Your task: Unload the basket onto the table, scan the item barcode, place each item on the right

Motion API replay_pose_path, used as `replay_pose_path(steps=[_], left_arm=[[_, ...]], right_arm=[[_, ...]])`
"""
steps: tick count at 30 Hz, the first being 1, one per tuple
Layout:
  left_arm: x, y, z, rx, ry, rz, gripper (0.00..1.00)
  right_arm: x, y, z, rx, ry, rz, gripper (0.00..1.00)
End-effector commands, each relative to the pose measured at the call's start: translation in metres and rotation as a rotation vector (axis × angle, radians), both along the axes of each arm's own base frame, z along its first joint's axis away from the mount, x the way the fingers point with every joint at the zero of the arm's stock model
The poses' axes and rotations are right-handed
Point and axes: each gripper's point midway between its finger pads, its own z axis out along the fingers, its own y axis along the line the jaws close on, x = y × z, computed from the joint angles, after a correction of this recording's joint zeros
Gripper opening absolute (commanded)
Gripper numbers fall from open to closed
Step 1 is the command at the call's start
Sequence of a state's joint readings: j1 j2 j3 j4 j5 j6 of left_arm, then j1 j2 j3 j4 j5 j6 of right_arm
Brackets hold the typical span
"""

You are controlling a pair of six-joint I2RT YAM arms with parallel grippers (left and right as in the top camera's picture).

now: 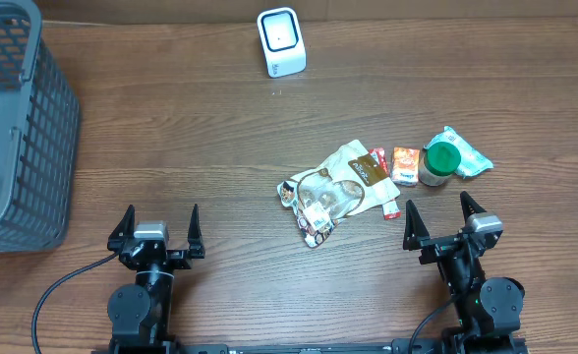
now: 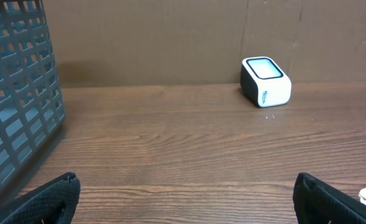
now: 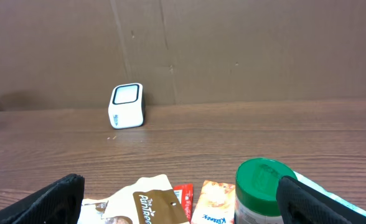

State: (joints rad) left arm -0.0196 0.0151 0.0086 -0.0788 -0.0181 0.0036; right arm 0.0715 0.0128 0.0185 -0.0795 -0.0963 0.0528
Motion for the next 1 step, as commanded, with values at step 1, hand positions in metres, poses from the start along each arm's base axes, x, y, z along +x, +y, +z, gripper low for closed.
replay_pose_path(steps=[1], left_arm=[[-0.0003, -0.0021, 0.0011, 0.015, -0.009, -0.013, 1.00]], right_arm=[[0.0006, -0.0036, -0.0023, 0.007, -0.001, -0.019, 1.00]])
